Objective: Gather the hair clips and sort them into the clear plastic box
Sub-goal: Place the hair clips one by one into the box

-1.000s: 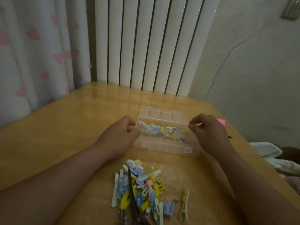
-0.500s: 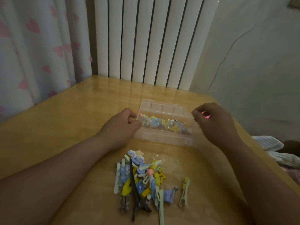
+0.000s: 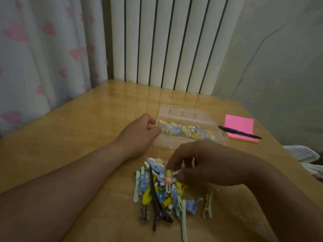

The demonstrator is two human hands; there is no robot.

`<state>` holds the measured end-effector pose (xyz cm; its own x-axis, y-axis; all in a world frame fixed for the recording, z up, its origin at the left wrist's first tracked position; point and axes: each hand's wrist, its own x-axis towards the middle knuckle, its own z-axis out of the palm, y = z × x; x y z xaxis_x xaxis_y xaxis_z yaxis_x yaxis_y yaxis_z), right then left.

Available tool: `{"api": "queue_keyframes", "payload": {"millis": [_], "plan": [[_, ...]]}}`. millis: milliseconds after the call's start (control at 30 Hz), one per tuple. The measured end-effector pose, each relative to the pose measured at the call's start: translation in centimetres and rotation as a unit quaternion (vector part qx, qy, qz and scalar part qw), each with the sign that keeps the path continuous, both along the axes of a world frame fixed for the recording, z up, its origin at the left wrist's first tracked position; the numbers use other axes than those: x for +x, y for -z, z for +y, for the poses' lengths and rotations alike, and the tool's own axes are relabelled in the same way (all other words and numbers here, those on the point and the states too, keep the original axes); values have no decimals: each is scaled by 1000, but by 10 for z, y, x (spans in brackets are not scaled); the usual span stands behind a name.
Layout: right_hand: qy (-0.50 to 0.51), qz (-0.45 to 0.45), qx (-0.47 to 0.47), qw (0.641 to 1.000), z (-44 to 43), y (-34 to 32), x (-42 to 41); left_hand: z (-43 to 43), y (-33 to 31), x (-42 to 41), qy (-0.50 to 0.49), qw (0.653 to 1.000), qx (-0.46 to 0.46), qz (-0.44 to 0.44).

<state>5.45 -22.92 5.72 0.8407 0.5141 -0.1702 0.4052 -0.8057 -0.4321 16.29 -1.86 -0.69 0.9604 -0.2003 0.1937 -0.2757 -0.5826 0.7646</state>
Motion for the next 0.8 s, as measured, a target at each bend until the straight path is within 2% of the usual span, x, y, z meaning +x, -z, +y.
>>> {"api": "queue_keyframes", "payload": {"millis": [333,567,667,733,800], "plan": [[12,-11,-26,1000,-8,1,2,0,1,0,-2,1000,-1,-4],[31,17,-16,999,-11,1,5,0,0,0,-3,1000,-2,-3],[42,-24,-12,999,-18,-4,5,0,2,0,0,1000,-5,-3],[77,-75,47,993,-26,-8,7,-1,2,0,0,1000,-2,-6],[150,-144,130,969,-35,-8,14,-1,2,0,0,1000,0,-5]]}}
